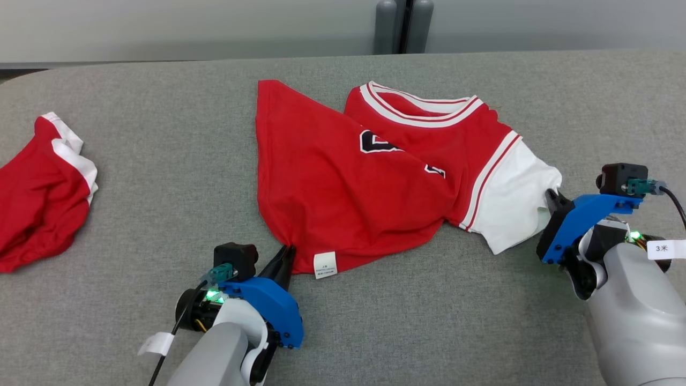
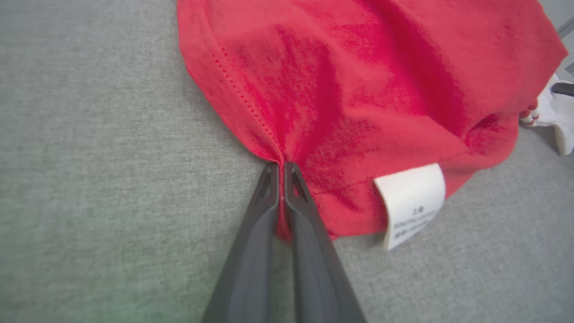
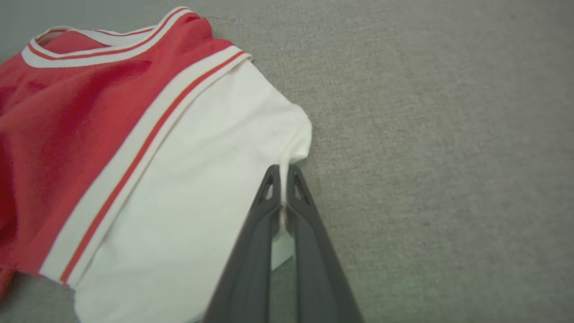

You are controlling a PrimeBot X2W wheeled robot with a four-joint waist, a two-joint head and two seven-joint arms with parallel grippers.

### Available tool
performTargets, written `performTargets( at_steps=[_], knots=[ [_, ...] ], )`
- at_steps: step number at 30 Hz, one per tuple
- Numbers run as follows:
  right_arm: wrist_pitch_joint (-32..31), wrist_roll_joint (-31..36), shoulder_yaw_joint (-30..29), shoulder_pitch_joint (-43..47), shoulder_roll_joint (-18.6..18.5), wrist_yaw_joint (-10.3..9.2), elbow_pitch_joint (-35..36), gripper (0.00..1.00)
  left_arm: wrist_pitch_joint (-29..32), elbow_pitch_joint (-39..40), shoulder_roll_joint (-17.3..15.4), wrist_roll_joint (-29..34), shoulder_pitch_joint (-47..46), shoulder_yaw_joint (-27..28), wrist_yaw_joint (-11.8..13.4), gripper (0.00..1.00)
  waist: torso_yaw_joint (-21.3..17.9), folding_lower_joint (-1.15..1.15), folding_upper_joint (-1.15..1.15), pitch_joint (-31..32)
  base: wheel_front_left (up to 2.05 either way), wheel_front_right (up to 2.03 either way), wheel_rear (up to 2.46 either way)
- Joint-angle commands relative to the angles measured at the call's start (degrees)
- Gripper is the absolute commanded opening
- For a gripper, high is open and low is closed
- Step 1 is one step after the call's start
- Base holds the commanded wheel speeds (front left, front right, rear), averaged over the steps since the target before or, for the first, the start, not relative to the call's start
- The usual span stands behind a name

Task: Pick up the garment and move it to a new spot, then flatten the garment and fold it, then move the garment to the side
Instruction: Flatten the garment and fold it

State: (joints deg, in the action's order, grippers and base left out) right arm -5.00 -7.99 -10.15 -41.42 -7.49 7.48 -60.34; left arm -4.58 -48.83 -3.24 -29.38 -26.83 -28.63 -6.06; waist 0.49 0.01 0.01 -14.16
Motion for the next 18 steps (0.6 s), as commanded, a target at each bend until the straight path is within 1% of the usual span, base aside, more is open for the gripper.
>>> performTargets(
  at_steps=[1, 4, 6, 9, 11, 14, 18],
  knots=[
    [1.5, -1.8, 1.8, 0.1, -0.4, 0.03, 1.7, 0.00, -1.4, 0.3, -0.3, -0.5, 1.5, 0.2, -0.3, 0.00, -0.3, -0.01, -0.01, 1.2, 0.00, 0.00, 0.00],
    [3.0, -5.3, 4.8, 1.1, -1.5, 0.02, 5.4, 0.00, -3.7, 3.1, -0.5, -1.5, 1.7, 0.8, -0.6, 0.00, -0.6, -0.01, -0.01, 2.9, 0.00, 0.00, 0.00],
    [3.4, -8.4, 6.5, 2.3, -2.5, 0.02, 9.1, 0.00, -5.1, 5.5, -1.0, -2.2, 2.5, 1.2, -0.8, 0.00, -0.8, -0.01, -0.01, 4.0, 0.00, 0.00, 0.00],
    [3.1, -12.5, 8.6, 4.7, -4.5, 0.02, 16.1, 0.00, -6.1, 9.8, -2.6, -2.8, 3.3, 1.6, -0.9, 0.00, -1.2, -0.01, -0.01, 5.9, 0.00, 0.00, 0.00],
    [1.7, -15.1, 9.2, 6.8, -5.7, 0.02, 21.3, 0.00, -6.2, 13.7, -3.6, -3.5, 3.8, 2.4, -1.0, 0.00, -1.6, -0.01, -0.01, 6.9, 0.00, 0.00, 0.00],
    [-0.4, -17.2, 8.7, 10.1, -7.2, 0.02, 30.4, 0.00, -5.0, 20.5, -5.9, -5.5, 4.9, 4.2, -1.0, 0.00, -2.5, -0.01, -0.01, 8.6, 0.00, 0.00, 0.00],
    [-4.2, -16.8, 6.1, 14.3, -7.3, 0.02, 44.3, 0.00, -0.8, 31.5, -9.6, -9.1, 6.6, 7.3, -0.6, 0.00, -3.7, -0.01, -0.01, 10.1, 0.00, 0.00, 0.00]
  ],
)
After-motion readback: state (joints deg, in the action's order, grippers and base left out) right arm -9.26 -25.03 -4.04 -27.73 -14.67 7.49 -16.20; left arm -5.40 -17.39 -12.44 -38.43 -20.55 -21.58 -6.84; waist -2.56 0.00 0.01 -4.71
